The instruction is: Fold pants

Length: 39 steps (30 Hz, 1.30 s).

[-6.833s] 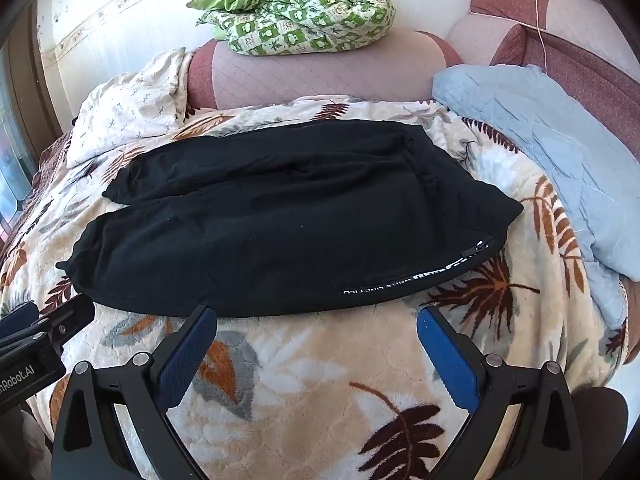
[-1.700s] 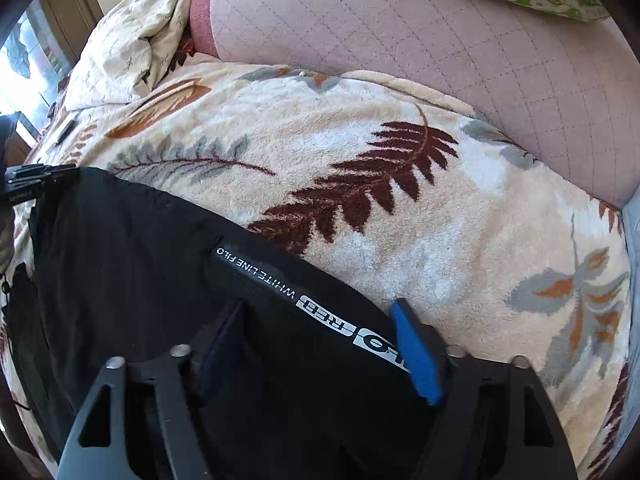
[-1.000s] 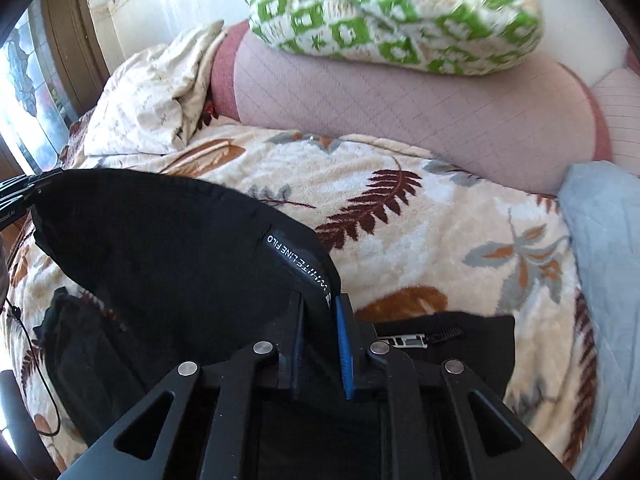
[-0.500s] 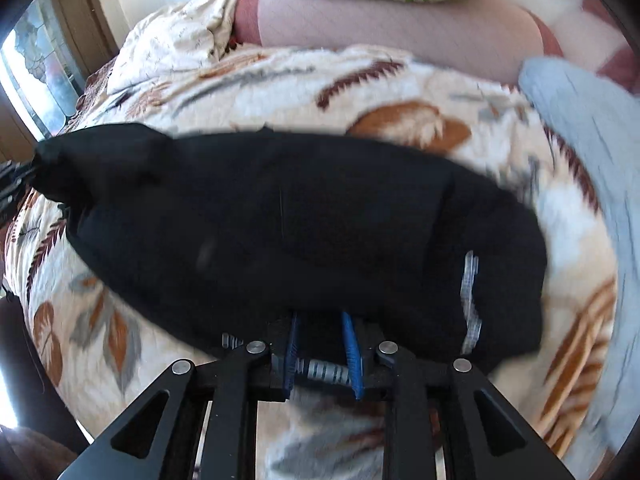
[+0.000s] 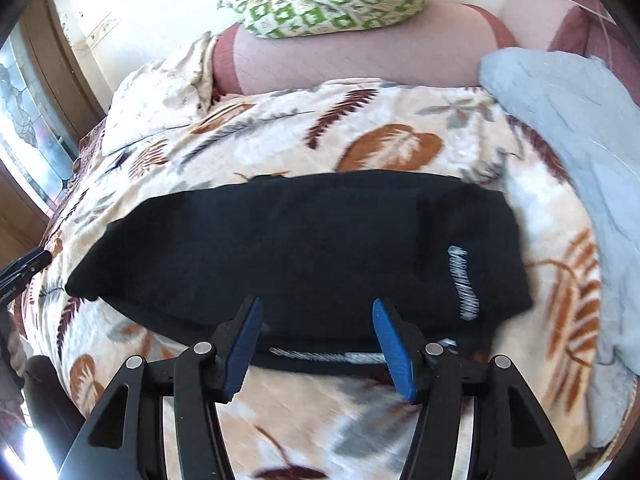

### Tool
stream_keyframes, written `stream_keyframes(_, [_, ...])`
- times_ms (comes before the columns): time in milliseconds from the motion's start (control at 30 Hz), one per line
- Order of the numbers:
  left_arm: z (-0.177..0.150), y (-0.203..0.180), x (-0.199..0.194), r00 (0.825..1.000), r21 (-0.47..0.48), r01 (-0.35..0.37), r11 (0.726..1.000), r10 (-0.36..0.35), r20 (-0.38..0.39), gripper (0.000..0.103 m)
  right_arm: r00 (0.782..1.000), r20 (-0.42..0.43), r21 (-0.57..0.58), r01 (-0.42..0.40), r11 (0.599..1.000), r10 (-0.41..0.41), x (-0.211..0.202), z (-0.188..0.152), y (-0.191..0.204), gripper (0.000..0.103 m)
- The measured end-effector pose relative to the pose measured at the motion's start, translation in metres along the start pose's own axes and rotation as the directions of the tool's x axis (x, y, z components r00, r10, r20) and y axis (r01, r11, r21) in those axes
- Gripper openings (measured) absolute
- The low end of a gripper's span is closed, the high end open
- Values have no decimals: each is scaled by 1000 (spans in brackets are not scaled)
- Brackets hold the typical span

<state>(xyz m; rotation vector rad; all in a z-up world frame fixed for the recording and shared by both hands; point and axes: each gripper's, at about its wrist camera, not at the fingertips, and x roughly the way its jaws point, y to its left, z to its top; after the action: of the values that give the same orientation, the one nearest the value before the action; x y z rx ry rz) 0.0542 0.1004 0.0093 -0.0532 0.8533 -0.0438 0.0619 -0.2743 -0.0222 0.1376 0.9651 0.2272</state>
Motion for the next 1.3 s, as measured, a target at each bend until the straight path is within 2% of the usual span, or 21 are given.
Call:
stream_keyframes(167, [-7,-4,22,999,-44,7,999,-8,-33,57,998,-61,-67,-22,997,18,39,-2,44,63])
stream_keyframes(233, [-10,0,22,1000,-74,7,997,-8,-9,57,993,-114,-99,6,995,-17,58,-5,53,63])
stream_keyframes(267, [-11,4,22,1000,-92,-2,996,2,4,57,989,-136,-132,42,990,-60,66,-7,59,63])
stream_keyframes(333, [-12,15,22,999,-125,-17,992,21,34,57,986,-139,-181,63,981,-89,66,-5,70,64])
stream_keyframes(467, [-13,30,23,993,-147,-94,985,104,63,57,994,-101,-273,0,962,-29,49,18,110,64])
stream_keyframes(667, [-19,54,28,990,-184,-130,974,139,35,61,990,-103,-404,-126,906,92,56,58,199,64])
stream_keyframes(733, [-20,67,27,988,-223,-143,964,153,27,61,983,-122,-435,-177,883,137,65,66,228,64])
stream_keyframes(833, [-20,89,22,982,-290,-168,942,185,32,61,954,-198,-437,-291,851,225,86,73,263,63])
stream_keyframes(867, [-20,96,20,980,-309,-174,935,194,35,61,950,-212,-436,-302,848,229,91,72,269,63])
stream_keyframes(1000, [-21,118,17,978,-377,-180,908,207,31,62,940,-273,-437,-310,844,205,119,61,282,57])
stream_keyframes(1167, [-22,113,20,983,-369,-162,915,184,23,62,943,-313,-512,-265,817,110,144,30,286,57])
stream_keyframes(1233, [-21,110,19,982,-359,-161,919,185,31,62,955,-294,-568,-215,794,49,147,20,289,48])
stream_keyframes(1300, [-21,110,17,983,-363,-153,919,179,39,62,961,-274,-578,-198,791,40,141,18,287,32])
